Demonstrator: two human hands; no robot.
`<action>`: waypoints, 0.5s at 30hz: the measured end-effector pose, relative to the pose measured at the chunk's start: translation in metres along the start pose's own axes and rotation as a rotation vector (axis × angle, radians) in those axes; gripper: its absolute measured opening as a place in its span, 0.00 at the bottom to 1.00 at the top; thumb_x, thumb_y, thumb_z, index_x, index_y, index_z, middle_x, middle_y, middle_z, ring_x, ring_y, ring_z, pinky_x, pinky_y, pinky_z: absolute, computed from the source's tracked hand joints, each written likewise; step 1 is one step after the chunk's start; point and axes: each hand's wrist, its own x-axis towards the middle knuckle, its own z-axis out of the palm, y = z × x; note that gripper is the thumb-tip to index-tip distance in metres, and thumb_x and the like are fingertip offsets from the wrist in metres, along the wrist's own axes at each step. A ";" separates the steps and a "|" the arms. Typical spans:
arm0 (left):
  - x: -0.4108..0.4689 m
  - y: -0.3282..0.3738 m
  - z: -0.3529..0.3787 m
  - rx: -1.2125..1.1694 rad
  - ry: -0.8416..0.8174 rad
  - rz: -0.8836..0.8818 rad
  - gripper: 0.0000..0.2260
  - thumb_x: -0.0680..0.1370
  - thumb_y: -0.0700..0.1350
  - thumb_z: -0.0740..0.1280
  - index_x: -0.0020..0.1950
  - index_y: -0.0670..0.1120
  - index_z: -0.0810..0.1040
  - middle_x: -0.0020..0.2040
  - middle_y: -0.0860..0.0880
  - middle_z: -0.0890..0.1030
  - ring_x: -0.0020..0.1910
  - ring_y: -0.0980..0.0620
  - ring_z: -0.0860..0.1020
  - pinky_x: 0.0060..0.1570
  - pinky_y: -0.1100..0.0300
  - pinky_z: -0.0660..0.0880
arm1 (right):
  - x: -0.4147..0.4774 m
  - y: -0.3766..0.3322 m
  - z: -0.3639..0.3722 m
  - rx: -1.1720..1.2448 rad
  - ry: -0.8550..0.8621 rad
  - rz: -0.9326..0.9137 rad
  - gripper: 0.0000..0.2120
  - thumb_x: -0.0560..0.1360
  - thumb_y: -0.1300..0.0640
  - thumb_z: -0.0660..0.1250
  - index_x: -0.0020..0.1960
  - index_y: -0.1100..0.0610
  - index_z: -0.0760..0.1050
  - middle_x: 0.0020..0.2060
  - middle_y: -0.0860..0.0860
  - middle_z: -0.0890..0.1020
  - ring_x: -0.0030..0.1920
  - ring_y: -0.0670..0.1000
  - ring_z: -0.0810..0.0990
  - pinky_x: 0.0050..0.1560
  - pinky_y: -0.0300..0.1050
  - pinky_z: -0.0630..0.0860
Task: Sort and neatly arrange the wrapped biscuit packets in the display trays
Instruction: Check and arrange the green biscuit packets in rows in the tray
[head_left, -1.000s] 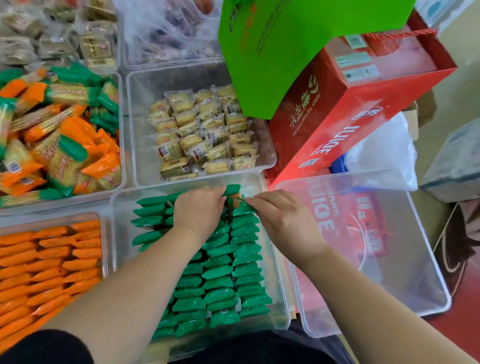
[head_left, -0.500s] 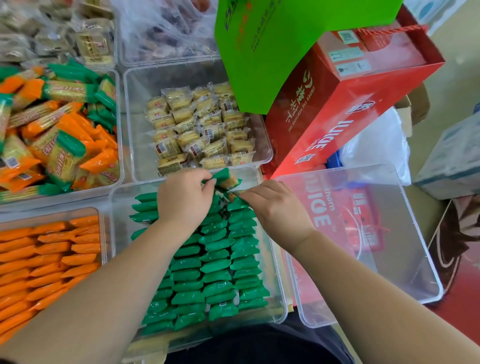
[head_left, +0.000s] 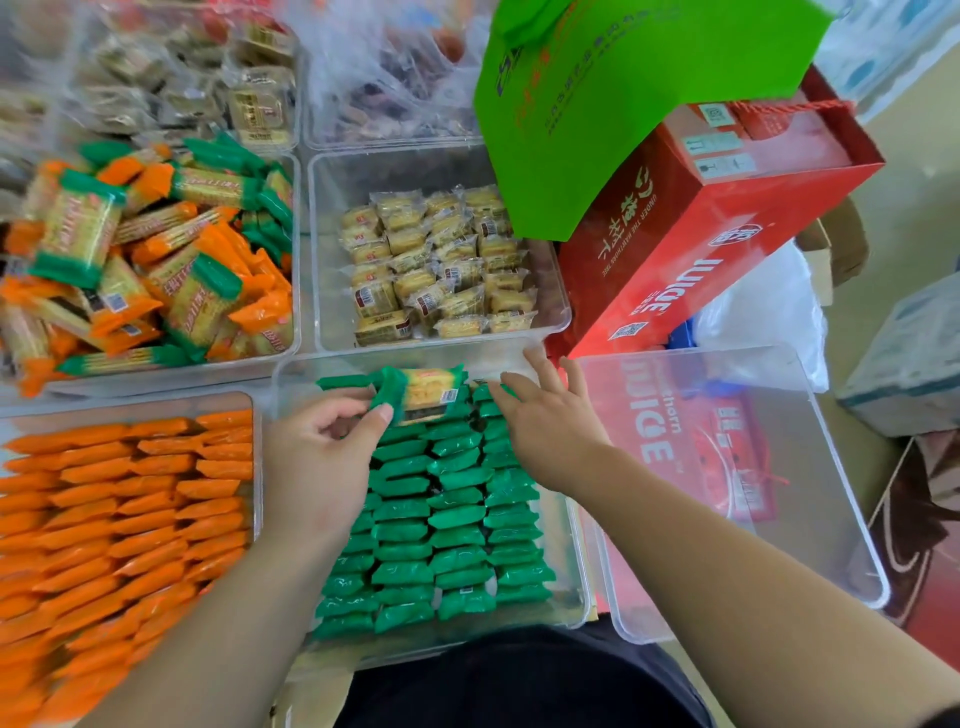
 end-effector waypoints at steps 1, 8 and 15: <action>-0.005 -0.001 -0.001 -0.062 -0.004 -0.075 0.04 0.75 0.42 0.75 0.42 0.51 0.84 0.42 0.52 0.84 0.43 0.55 0.82 0.46 0.57 0.78 | -0.004 0.001 0.000 0.043 0.043 -0.007 0.29 0.80 0.54 0.59 0.80 0.53 0.57 0.76 0.50 0.65 0.80 0.60 0.45 0.75 0.64 0.45; -0.030 0.000 -0.011 -0.336 -0.119 -0.291 0.05 0.76 0.36 0.72 0.51 0.40 0.82 0.47 0.42 0.85 0.44 0.45 0.86 0.46 0.50 0.78 | -0.056 -0.021 -0.024 1.140 0.203 0.109 0.11 0.83 0.51 0.60 0.50 0.54 0.79 0.40 0.43 0.80 0.44 0.48 0.78 0.51 0.51 0.77; -0.057 0.004 -0.026 -0.364 -0.236 -0.229 0.05 0.77 0.39 0.71 0.51 0.47 0.84 0.50 0.44 0.85 0.42 0.44 0.84 0.43 0.52 0.76 | -0.103 -0.034 -0.040 1.694 0.323 0.293 0.04 0.76 0.60 0.73 0.48 0.61 0.83 0.42 0.57 0.86 0.41 0.49 0.82 0.40 0.41 0.77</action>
